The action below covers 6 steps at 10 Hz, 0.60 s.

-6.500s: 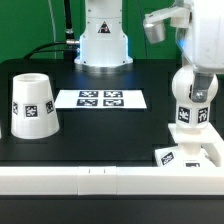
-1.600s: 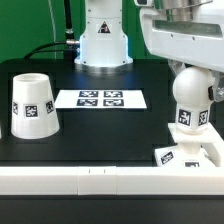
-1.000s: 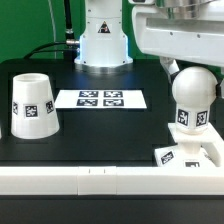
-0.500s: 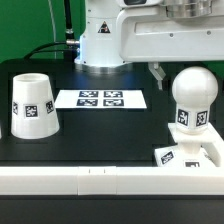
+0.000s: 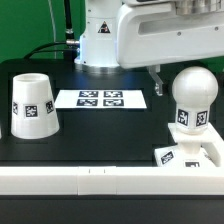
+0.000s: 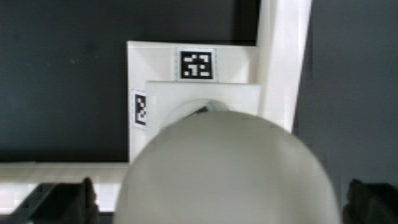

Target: Assemble lamp

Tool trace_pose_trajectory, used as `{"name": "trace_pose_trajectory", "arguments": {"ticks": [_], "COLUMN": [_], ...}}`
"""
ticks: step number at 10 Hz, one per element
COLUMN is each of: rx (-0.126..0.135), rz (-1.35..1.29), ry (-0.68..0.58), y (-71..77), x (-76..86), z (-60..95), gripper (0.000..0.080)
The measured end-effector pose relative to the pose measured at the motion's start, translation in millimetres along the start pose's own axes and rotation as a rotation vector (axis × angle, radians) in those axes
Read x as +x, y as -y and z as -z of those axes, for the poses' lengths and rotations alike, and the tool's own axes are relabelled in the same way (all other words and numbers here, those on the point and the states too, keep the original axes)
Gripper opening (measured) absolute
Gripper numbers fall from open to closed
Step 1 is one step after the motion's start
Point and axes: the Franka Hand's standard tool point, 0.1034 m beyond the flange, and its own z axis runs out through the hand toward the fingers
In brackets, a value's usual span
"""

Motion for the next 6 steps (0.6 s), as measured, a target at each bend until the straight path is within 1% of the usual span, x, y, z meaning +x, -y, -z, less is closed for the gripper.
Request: {"name": "trace_pose_trajectory", "arguments": {"ticks": [4, 5, 6], "rx": [-0.001, -0.008, -0.031], "rz": [0.271, 0.344, 0.440], "ry": [0.001, 0.001, -0.006], "y": [-4.3, -4.6, -4.0], "x": [-0.2, 0.0, 1.5], "z": [-0.7, -0.8, -1.2], "gripper": [0.0699, 0.0699, 0.0699]}}
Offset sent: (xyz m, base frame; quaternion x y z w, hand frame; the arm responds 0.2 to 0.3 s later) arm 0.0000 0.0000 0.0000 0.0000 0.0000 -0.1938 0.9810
